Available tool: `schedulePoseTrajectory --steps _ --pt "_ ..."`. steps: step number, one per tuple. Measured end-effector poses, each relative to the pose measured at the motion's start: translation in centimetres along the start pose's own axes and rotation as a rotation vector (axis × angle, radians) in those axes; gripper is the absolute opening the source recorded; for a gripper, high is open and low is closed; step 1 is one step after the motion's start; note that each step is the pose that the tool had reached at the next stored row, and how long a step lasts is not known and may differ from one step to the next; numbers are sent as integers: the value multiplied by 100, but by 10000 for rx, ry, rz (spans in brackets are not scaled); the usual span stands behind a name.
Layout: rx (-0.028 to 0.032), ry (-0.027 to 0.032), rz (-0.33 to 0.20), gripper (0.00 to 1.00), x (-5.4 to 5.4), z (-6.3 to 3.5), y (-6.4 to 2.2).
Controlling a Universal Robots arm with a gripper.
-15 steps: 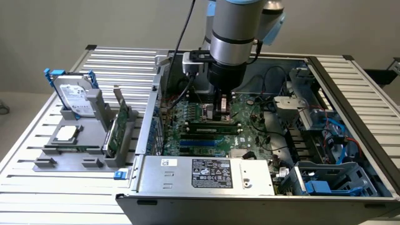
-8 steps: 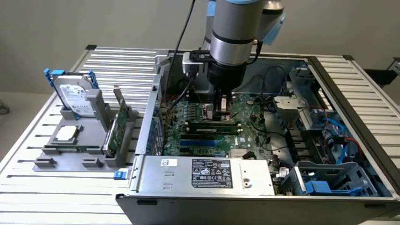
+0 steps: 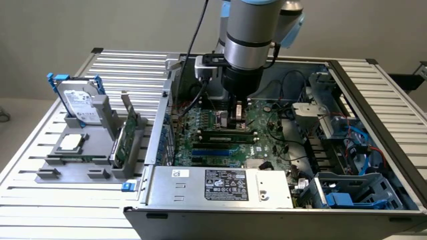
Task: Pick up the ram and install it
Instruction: 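Press down the ram until it locks into place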
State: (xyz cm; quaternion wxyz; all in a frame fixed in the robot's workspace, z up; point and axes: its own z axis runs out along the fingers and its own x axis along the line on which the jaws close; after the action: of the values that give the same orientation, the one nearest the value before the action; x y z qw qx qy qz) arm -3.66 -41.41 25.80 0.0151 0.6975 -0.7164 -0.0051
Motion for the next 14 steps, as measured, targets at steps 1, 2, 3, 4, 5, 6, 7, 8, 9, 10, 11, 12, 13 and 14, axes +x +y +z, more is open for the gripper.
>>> schedulePoseTrajectory --steps 1,2,3,4,5,6,7,8,9,10,11,12,13,14 --pt "9 -2 45 11 0 0 -1" --pt "19 -6 123 11 0 1 -1" --pt "25 -11 229 11 0 1 -1" --pt "33 -14 355 11 0 1 0" --pt "40 -18 477 11 0 1 0" --pt "49 -22 601 11 0 2 0" --pt "57 -25 728 11 0 2 0" --pt "65 -29 858 11 0 3 0" --pt "71 -33 1003 11 0 3 0" --pt "74 -38 1146 11 0 5 0" --pt "76 -41 1294 11 0 6 0" --pt "77 -44 1449 11 0 9 0" --pt "78 -48 1607 11 0 12 0" --pt "76 -53 1772 11 0 16 0"
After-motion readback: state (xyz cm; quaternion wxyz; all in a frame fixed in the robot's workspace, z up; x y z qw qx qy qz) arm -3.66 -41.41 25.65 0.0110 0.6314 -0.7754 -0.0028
